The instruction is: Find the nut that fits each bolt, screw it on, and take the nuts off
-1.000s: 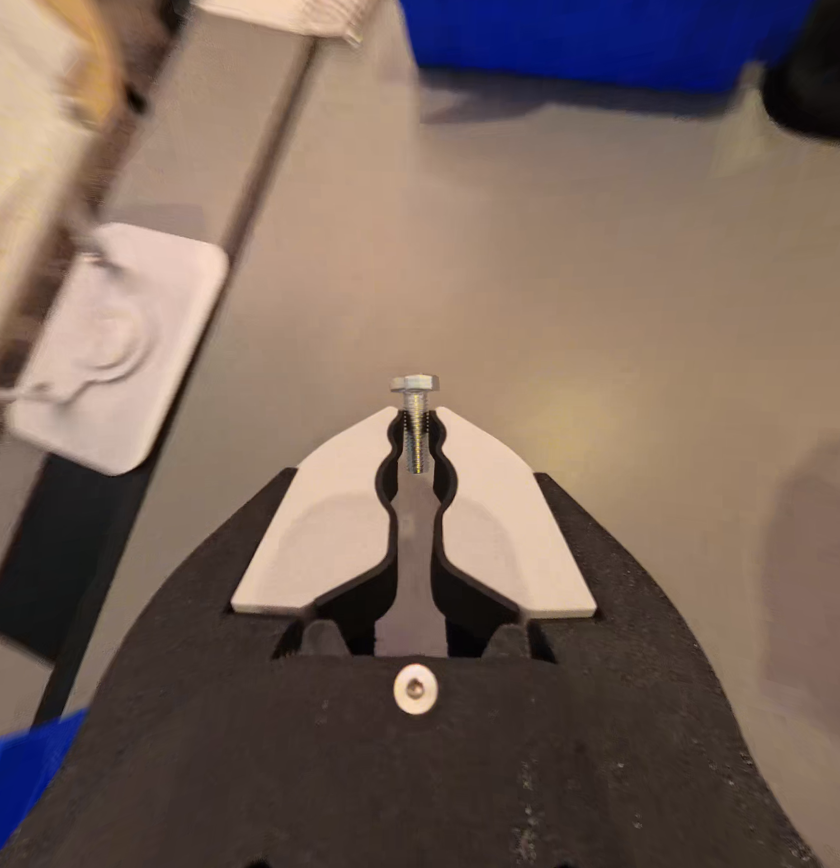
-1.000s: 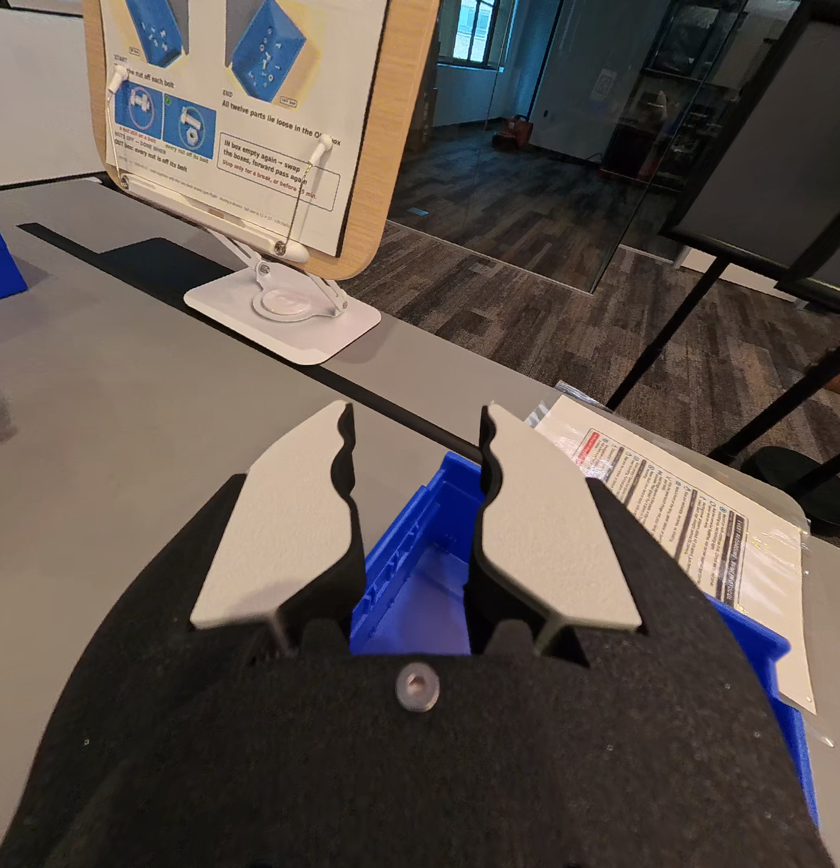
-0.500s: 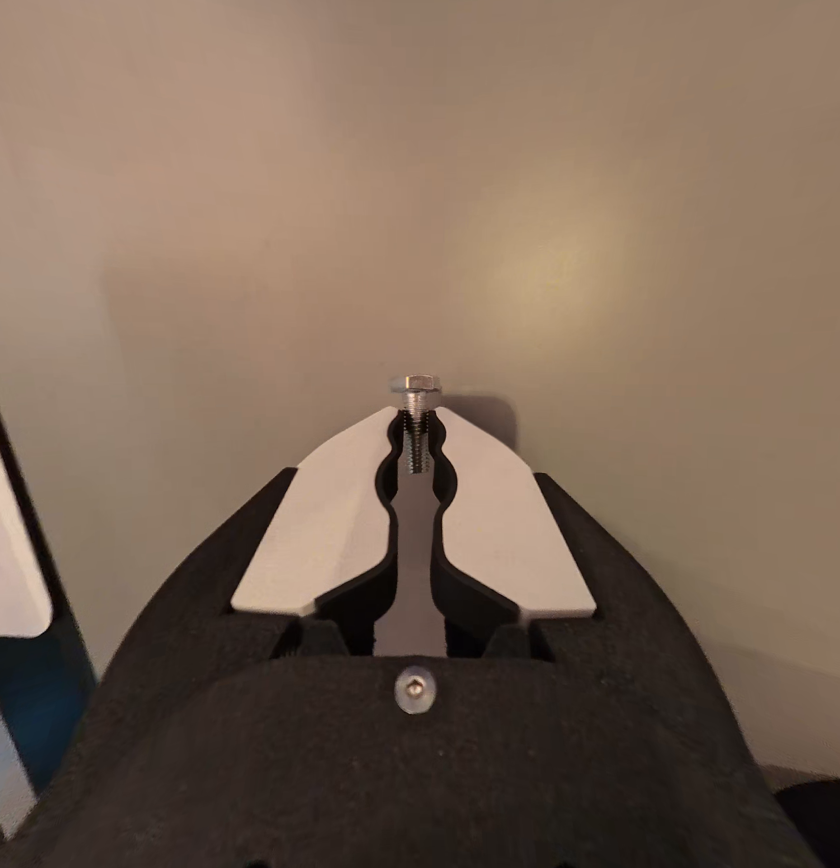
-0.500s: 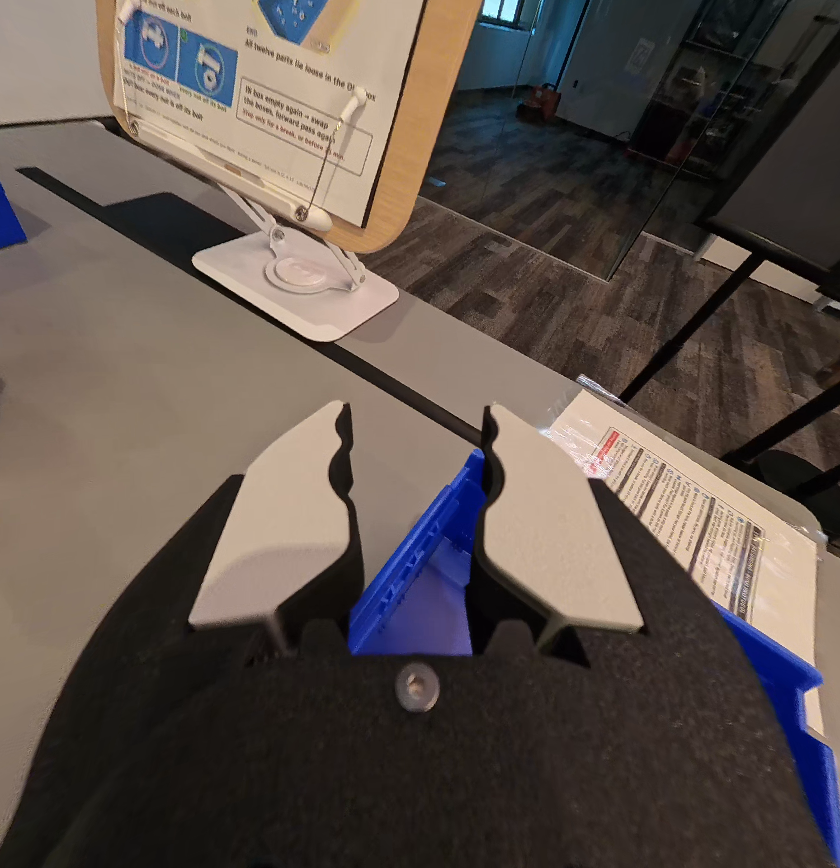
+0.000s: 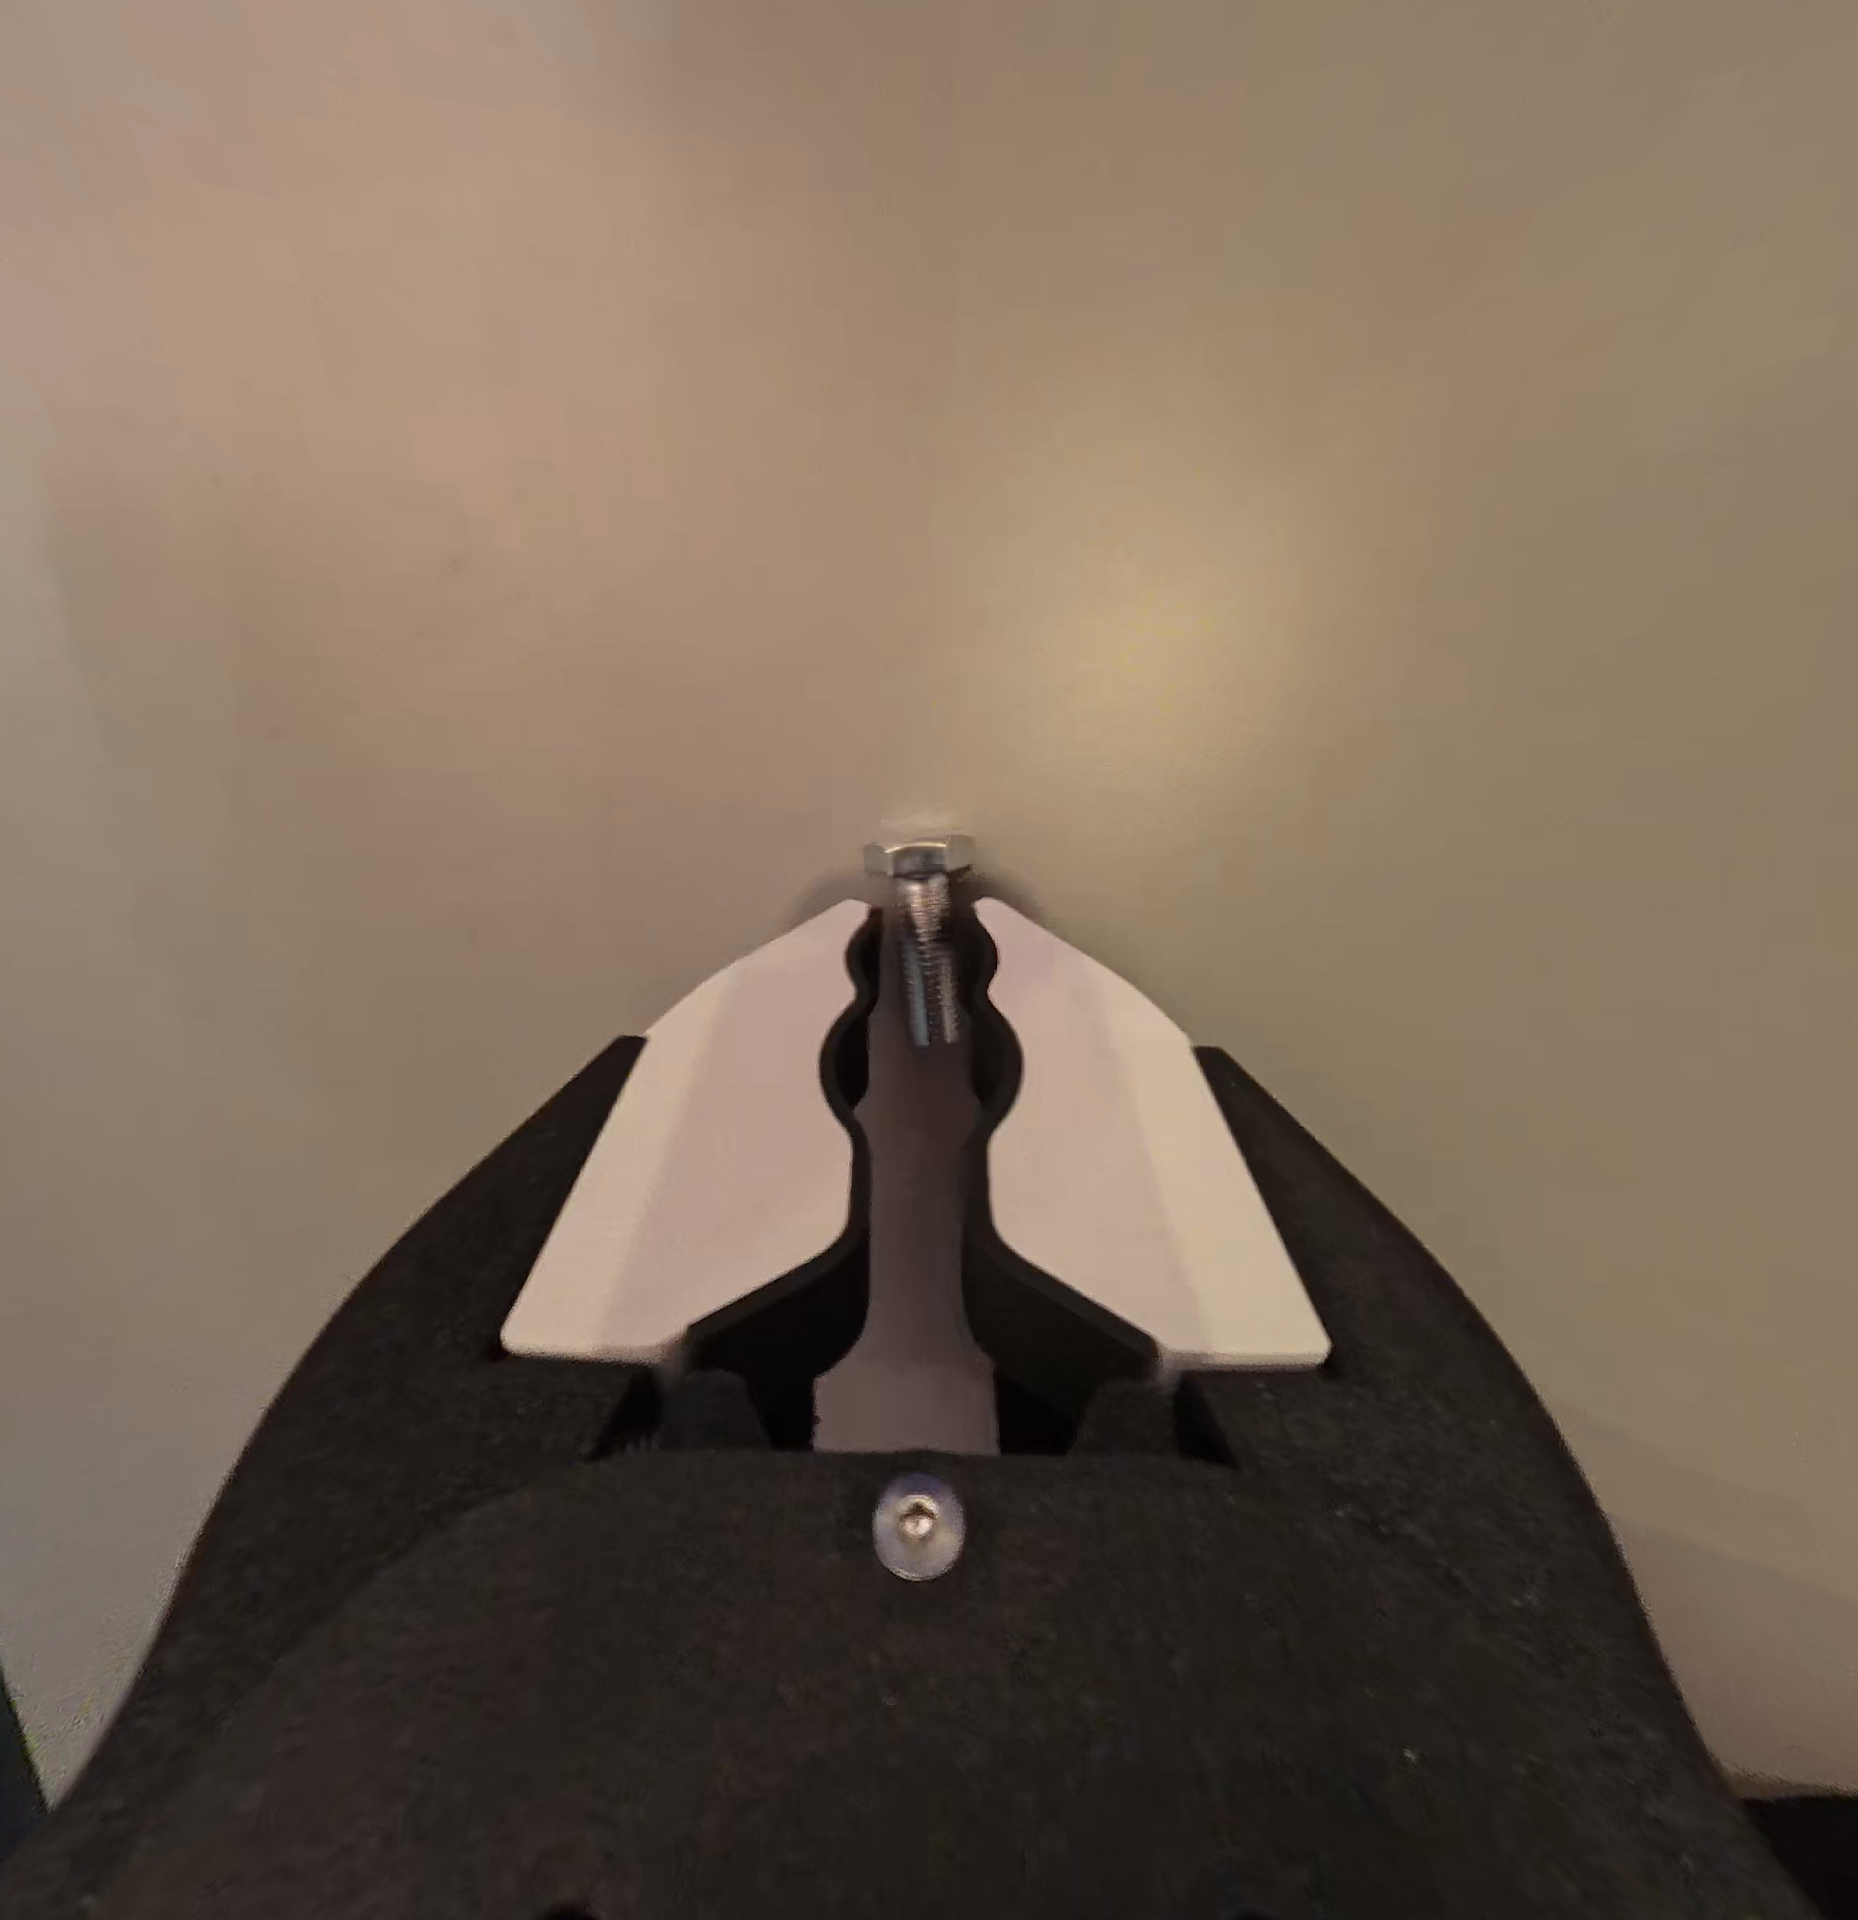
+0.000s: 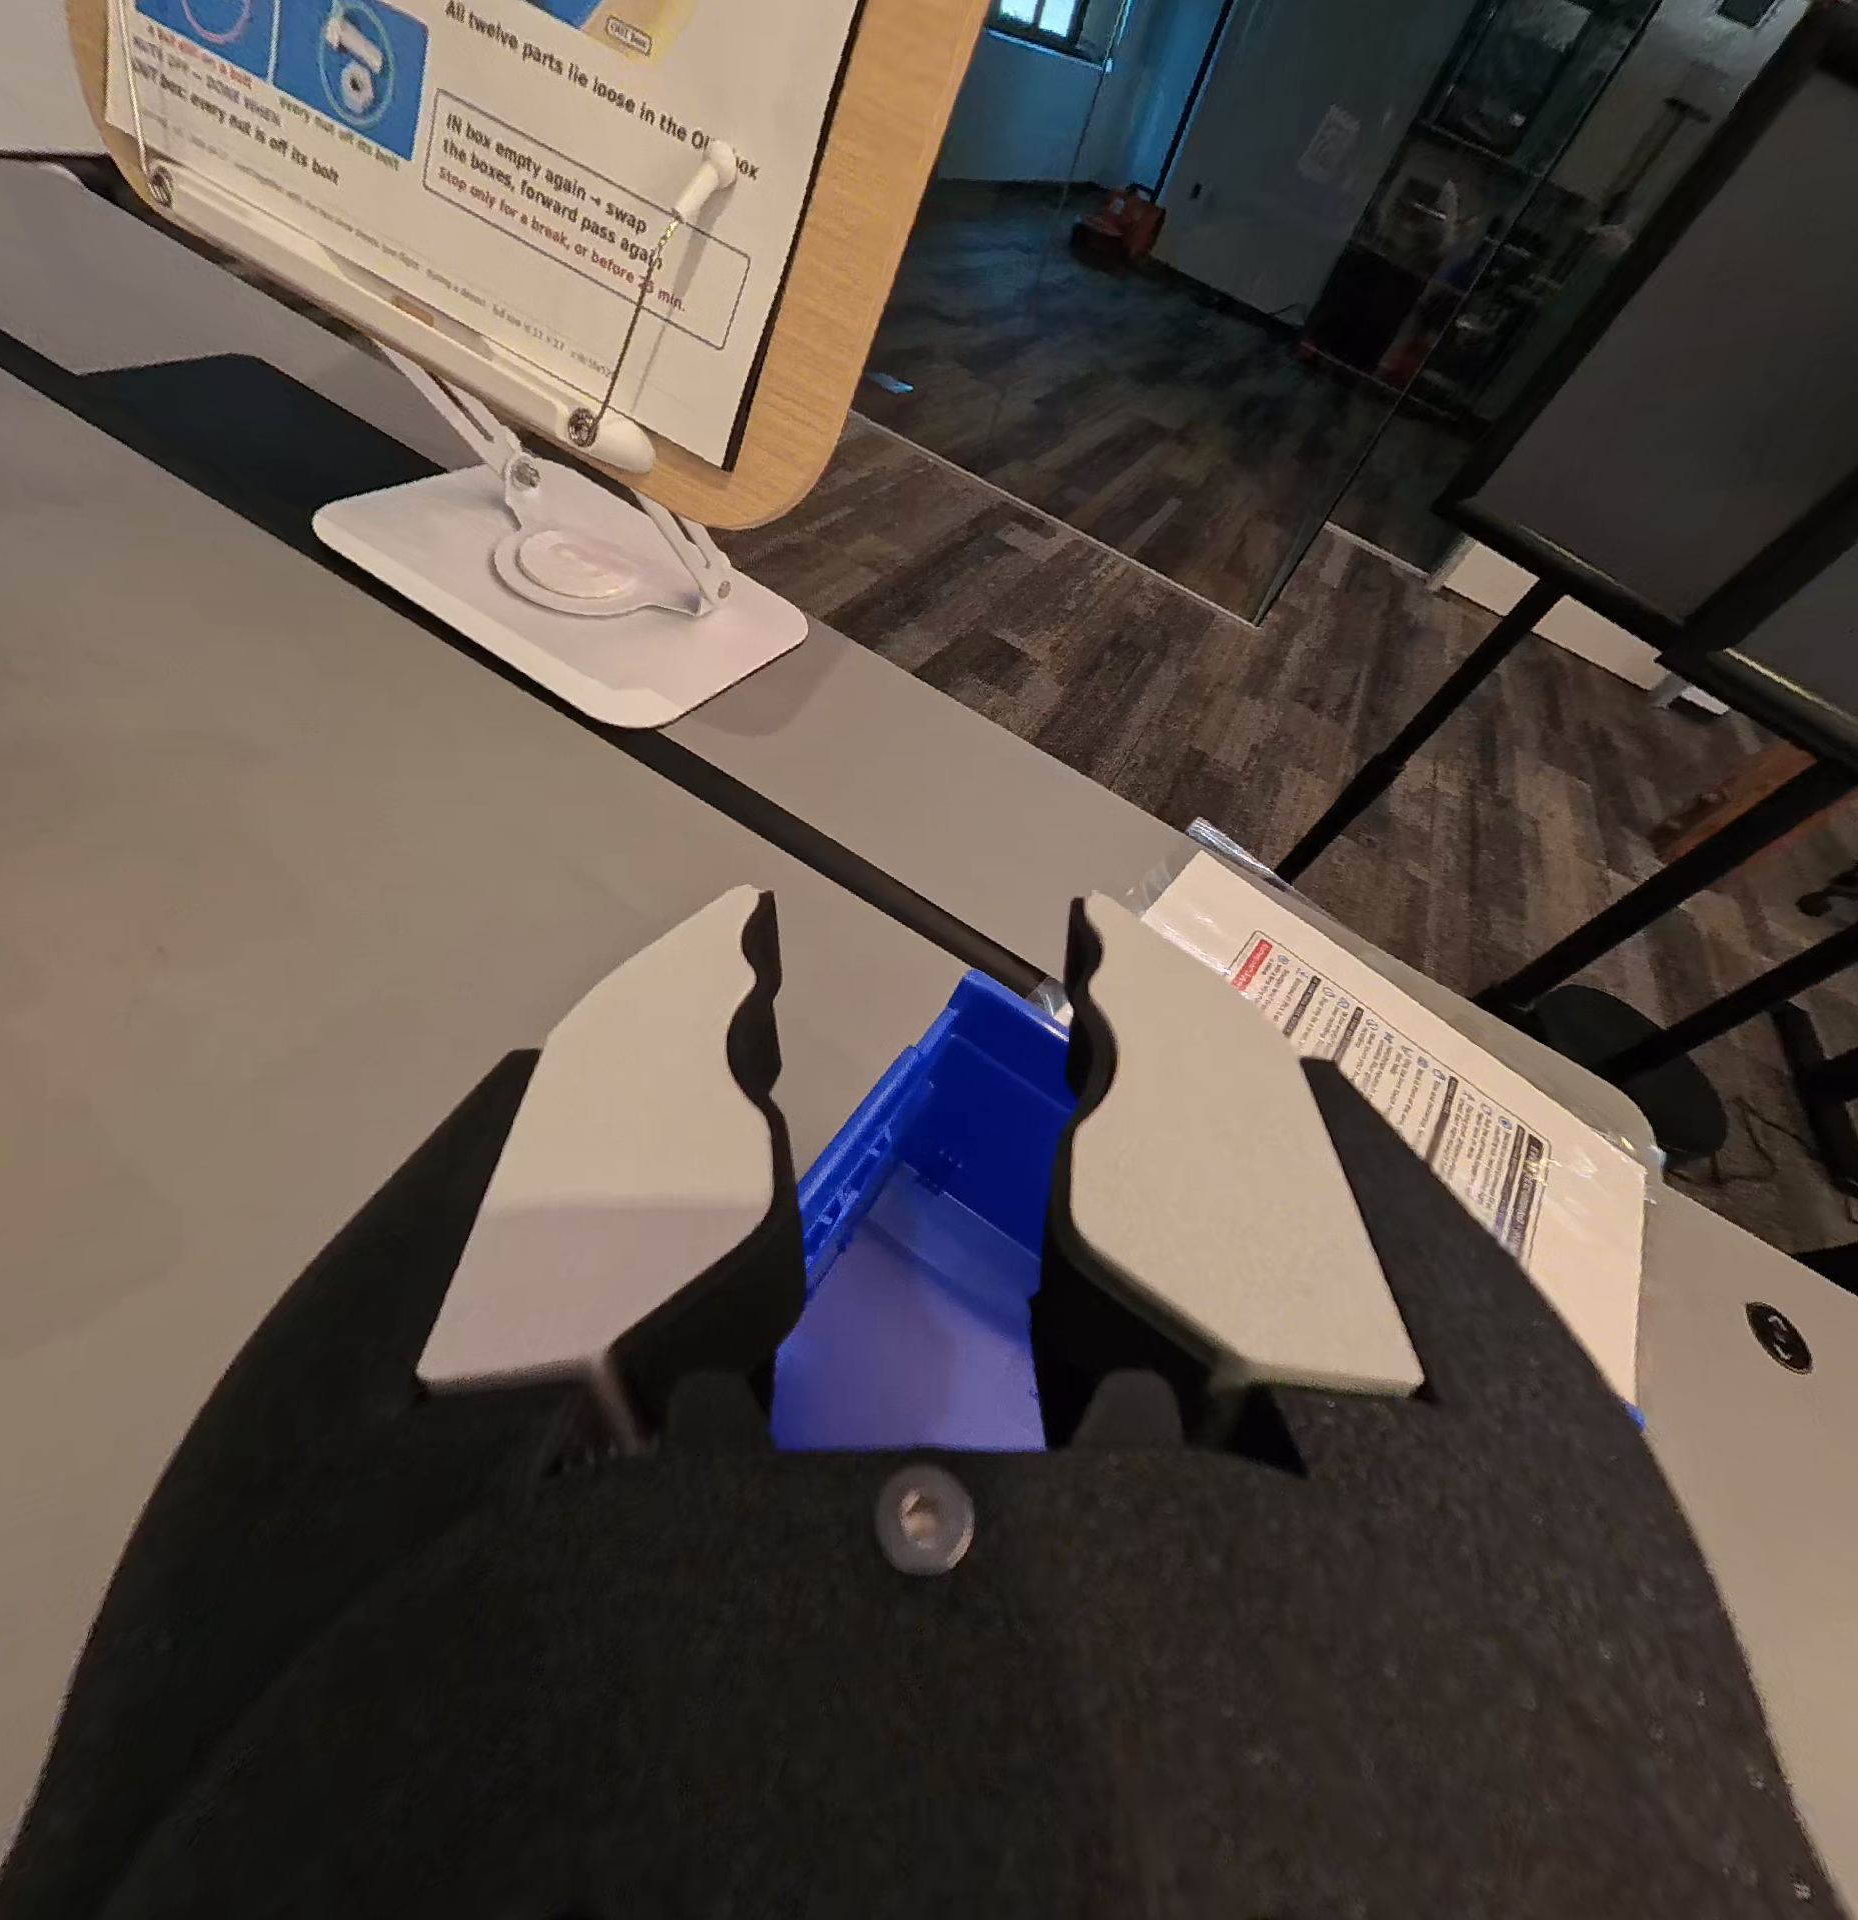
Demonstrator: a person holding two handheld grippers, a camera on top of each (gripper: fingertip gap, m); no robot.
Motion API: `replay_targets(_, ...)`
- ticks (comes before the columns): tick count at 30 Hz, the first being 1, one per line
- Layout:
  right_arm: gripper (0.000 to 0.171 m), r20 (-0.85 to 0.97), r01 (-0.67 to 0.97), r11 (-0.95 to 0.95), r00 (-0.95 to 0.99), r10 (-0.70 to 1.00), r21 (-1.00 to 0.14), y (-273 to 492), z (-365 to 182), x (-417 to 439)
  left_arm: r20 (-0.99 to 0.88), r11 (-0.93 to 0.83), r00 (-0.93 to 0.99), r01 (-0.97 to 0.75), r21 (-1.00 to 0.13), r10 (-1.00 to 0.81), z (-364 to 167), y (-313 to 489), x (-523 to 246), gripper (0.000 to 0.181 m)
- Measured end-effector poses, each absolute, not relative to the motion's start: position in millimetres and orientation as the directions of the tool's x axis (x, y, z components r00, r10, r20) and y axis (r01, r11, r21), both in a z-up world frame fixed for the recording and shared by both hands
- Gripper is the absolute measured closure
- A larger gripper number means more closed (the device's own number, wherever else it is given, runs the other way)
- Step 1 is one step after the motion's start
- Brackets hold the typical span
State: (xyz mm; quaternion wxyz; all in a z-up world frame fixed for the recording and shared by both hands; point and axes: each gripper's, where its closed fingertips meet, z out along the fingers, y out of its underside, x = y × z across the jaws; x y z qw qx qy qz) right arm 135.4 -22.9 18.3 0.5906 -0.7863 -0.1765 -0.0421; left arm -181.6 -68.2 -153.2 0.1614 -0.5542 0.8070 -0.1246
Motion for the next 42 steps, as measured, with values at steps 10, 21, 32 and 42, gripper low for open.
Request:
replay_targets(10, 0.119, 0.24, 0.279, -0.21, 0.951, 0.194, -0.937, -27.9, 27.2, 151.6, -0.299, 0.295, -0.091, -0.581, -0.759, -0.95, 6.9, -53.4, -189.6, 0.172)
replay_targets(21, 0.119, 0.205, 0.242, -0.233, 0.964, 0.172, -0.942, -29.1, 20.1, 161.1, -0.285, 0.048, 0.505, -0.432, -0.901, -0.815, 112.1, -14.9, -386.4, 0.181)
replay_targets(32, 0.118, 0.182, 0.216, -0.254, 0.972, 0.149, -0.943, -33.0, 16.3, 172.3, -0.118, -0.303, 0.48, -0.707, -0.639, -0.869, -28.4, 37.9, -440.9, 0.177)
replay_targets(42, 0.118, 0.165, 0.204, -0.261, 0.972, 0.165, -0.944, -31.7, 12.6, 171.3, -0.006, -0.358, 0.381, -0.875, -0.328, -0.925, -119.2, 33.4, -442.7, 0.166)
